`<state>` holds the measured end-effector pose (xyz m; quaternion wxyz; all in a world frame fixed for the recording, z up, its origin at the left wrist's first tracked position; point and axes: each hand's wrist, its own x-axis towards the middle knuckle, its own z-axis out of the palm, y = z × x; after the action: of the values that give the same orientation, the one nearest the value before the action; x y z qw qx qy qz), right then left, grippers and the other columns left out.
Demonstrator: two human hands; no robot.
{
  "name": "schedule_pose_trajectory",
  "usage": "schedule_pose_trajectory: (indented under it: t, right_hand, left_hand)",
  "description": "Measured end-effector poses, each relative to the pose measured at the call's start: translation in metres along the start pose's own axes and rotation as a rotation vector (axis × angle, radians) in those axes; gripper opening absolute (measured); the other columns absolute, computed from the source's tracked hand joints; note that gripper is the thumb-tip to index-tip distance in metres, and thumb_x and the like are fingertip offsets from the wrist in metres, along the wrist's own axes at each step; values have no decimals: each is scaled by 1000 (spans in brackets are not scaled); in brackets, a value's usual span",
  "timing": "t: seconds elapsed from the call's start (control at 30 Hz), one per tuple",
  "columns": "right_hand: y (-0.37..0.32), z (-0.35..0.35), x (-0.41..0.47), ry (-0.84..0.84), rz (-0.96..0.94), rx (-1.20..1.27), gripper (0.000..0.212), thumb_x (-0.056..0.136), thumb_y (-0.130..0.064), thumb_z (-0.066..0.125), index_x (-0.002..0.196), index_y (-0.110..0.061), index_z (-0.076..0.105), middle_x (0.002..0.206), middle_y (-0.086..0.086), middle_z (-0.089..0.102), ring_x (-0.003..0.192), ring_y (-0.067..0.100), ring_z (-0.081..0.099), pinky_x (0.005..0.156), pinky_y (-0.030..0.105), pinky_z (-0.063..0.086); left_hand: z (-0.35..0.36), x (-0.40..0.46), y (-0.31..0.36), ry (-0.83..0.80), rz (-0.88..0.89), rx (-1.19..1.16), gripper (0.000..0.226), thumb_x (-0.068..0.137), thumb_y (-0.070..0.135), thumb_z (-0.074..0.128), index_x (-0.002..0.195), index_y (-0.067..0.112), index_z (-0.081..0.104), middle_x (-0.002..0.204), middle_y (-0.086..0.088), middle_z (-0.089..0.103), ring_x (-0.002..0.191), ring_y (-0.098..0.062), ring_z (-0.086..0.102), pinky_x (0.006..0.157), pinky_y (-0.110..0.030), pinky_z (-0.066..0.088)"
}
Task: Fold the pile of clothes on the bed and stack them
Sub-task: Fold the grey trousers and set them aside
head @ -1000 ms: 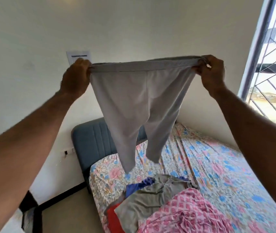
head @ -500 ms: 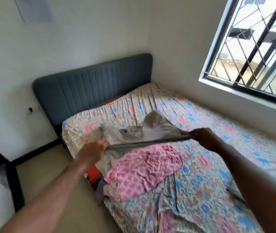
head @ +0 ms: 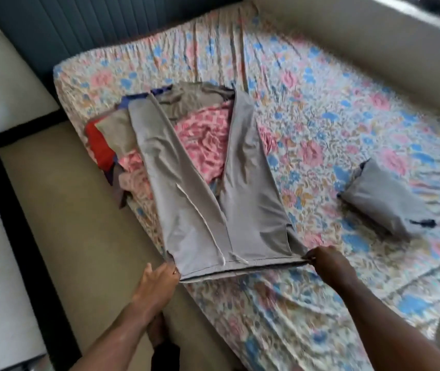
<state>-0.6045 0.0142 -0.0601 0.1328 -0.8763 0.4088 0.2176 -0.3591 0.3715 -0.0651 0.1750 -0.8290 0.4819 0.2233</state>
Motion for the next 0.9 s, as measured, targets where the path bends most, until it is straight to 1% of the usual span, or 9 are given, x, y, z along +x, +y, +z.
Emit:
schedule_pose_trajectory:
  t: [0.1, 0.17, 0.27, 0.37, 0.5, 0.63, 0.67, 0.77, 0.9]
  right_hand:
    - [42, 49, -13, -12, 30, 27, 40, 92, -5, 62, 113, -34, 78, 108, 5, 76, 93, 25, 72, 75, 31, 52]
    - [63, 71, -23, 1, 38, 53, 42, 90, -1, 64, 112, -33, 79, 106, 5, 78, 92, 25, 72, 77, 31, 53]
    - [92, 102, -42, -32, 61, 98, 40, 89, 0, 65, 113, -28, 79, 105, 7, 78, 91, 27, 72, 72, 31, 49]
    - [109, 122, -53, -24, 95, 211, 34, 87, -1, 70, 113, -21, 80, 102, 11, 78, 85, 30, 72, 65, 27, 42]
    - [103, 132, -57, 82, 182, 595, 20, 88, -7, 71, 107, -10, 79, 90, 11, 78, 52, 17, 59, 52, 22, 47]
    - [90, 142, -56, 179, 282, 934, 6, 89, -9, 75, 94, -11, 73, 86, 9, 72, 78, 31, 72, 75, 49, 63]
    - [87, 143, -56, 191, 324, 1030, 15, 87, -6, 77, 97, -12, 67, 91, 12, 70, 81, 34, 72, 75, 52, 63]
    - [83, 144, -55, 163, 446, 1342, 45, 84, 2, 76, 123, -4, 53, 104, 16, 65, 86, 31, 70, 69, 44, 60]
    - [64, 132, -65, 72, 283, 1359, 23, 87, 8, 65, 109, 0, 67, 95, 15, 69, 85, 34, 66, 67, 38, 54]
  left_hand:
    - [59, -2, 49, -52, 45, 13, 44, 34, 14, 95, 72, 24, 76, 85, -2, 73, 73, -19, 72, 62, -57, 58]
    - [71, -8, 77, -88, 52, 39, 36, 62, 17, 87, 96, 24, 76, 107, -2, 70, 99, -19, 69, 85, -61, 54]
    - [101, -13, 121, -80, 74, 5, 39, 100, 10, 45, 136, 19, 56, 143, -4, 46, 138, -22, 42, 116, -57, 24]
    - [111, -14, 149, -99, 51, -136, 37, 103, 29, 49, 139, 21, 53, 141, 0, 48, 138, -20, 40, 117, -55, 24]
    - [107, 3, 184, 5, 45, -391, 46, 100, 45, 53, 142, 27, 50, 141, 4, 50, 135, -13, 42, 119, -49, 25]
    - [103, 30, 222, 81, 122, -498, 41, 103, 35, 51, 144, 30, 49, 143, 1, 50, 133, -14, 43, 118, -45, 29]
    - [103, 35, 228, 92, 122, -510, 41, 103, 33, 51, 144, 31, 48, 142, 0, 50, 132, -14, 43, 117, -44, 31]
    - [108, 42, 239, 72, 78, -545, 49, 102, 27, 54, 148, 39, 41, 143, -1, 48, 131, -16, 42, 115, -46, 32]
    - [118, 44, 243, 14, 42, -598, 65, 96, 23, 62, 151, 43, 33, 154, -2, 36, 141, -20, 33, 119, -53, 27]
